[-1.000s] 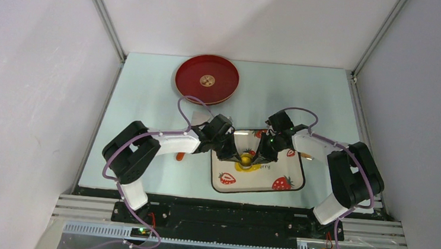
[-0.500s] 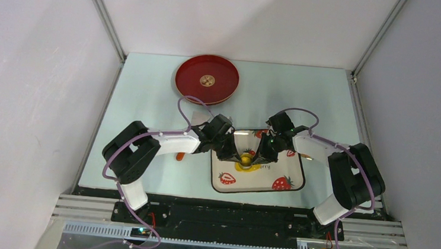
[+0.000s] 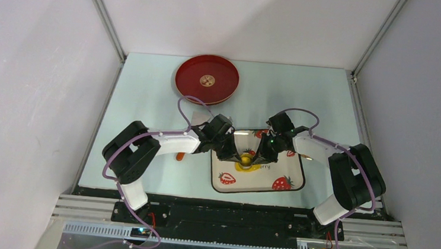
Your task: Roll out the dumpling wrappers from the dough
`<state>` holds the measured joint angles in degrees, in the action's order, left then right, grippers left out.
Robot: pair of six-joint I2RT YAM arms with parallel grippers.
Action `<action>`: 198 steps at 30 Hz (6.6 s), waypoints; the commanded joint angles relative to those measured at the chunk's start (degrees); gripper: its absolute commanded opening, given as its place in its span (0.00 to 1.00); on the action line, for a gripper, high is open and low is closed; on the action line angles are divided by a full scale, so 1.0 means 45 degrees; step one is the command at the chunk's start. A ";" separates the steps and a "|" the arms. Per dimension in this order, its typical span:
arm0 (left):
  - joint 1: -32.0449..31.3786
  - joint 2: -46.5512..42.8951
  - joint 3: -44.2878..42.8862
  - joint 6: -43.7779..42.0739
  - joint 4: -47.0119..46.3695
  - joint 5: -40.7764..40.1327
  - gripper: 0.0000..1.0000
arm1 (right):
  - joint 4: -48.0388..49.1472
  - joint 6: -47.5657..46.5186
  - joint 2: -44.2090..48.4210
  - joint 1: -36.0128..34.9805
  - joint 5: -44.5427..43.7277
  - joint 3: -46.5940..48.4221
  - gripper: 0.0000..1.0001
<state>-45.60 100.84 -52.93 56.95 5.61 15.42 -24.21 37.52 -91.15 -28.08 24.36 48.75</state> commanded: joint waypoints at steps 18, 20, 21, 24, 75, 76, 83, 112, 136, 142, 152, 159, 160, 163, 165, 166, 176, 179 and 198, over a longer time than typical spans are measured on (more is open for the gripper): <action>-0.0449 0.1323 0.0940 -0.0292 0.1793 -0.1001 0.00 | 0.0363 0.0205 -0.0487 -0.0904 -0.0367 -0.0580 0.00; -0.0444 0.1322 0.0941 -0.0292 0.1783 -0.1014 0.00 | 0.0341 0.0202 -0.0486 -0.0936 -0.0417 -0.0580 0.00; -0.0438 0.1322 0.0941 -0.0292 0.1777 -0.1007 0.00 | 0.0331 0.0200 -0.0495 -0.0936 -0.0448 -0.0580 0.00; -0.0451 0.1322 0.0942 -0.0302 0.1771 -0.0991 0.00 | 0.0328 0.0198 -0.0487 -0.0976 -0.0484 -0.0580 0.00; -0.0526 0.1108 0.1140 -0.0237 0.1893 -0.1370 0.00 | 0.0592 0.0410 -0.0453 -0.1065 -0.0724 -0.1049 0.00; -0.0518 0.1117 0.1137 -0.0234 0.1907 -0.1363 0.00 | 0.0593 0.0411 -0.0424 -0.1066 -0.0716 -0.1058 0.00; -0.0523 0.1126 0.1107 -0.0267 0.1916 -0.1281 0.00 | 0.0664 0.0484 -0.0281 -0.1081 -0.0622 -0.1044 0.00; -0.0529 0.1148 0.1142 -0.0207 0.1922 -0.1408 0.00 | 0.0631 0.0534 -0.0076 -0.1085 -0.0725 -0.1053 0.00; -0.0514 0.1096 0.0971 -0.0040 0.2786 -0.1885 0.00 | 0.0160 0.0998 0.0076 -0.1199 -0.1655 -0.1287 0.00; -0.0530 0.1098 0.0910 0.0048 0.3062 -0.1945 0.00 | -0.0229 0.1032 0.0237 -0.1215 -0.1980 -0.1283 0.00; -0.0541 0.0888 0.0959 0.0181 0.3220 -0.2020 0.00 | -0.0186 0.0691 0.0037 -0.1148 -0.1216 -0.1214 0.00; -0.0532 0.0447 0.0844 -0.0332 0.3202 -0.2163 0.02 | -0.0247 0.0762 0.0719 -0.1163 -0.0622 -0.0883 0.30; -0.0530 0.0337 0.0824 -0.0400 0.3214 -0.2180 0.03 | -0.0490 0.0763 0.0885 -0.1163 -0.0655 -0.0651 0.34; -0.0530 0.0116 0.0612 -0.0652 0.3227 -0.2237 0.08 | -0.1057 0.0685 0.1263 -0.1163 -0.0727 0.0015 0.42; -0.0537 -0.0030 0.0451 -0.0779 0.3217 -0.2155 0.09 | -0.1399 0.0647 0.1571 -0.1146 -0.0755 0.0408 0.49; -0.0532 -0.0096 0.0393 -0.0819 0.3224 -0.2127 0.12 | -0.1526 0.0647 0.1816 -0.1145 -0.0780 0.0519 0.52; -0.0601 -0.1313 -0.0653 -0.1386 0.3641 -0.2180 0.34 | -0.3061 0.0546 0.3205 -0.0833 -0.1066 0.1627 0.64; -0.0638 -0.1644 -0.1025 -0.1643 0.3679 -0.2112 0.39 | -0.3245 0.0476 0.3440 -0.0641 -0.1062 0.1644 0.66; -0.0645 -0.3229 -0.1060 -0.2205 0.3649 -0.1853 0.44 | -0.3589 -0.0196 0.2705 -0.0720 -0.0617 0.2153 0.69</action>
<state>-48.16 88.07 -57.54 48.40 22.04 7.22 -40.03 37.85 -76.58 -30.61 20.43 56.38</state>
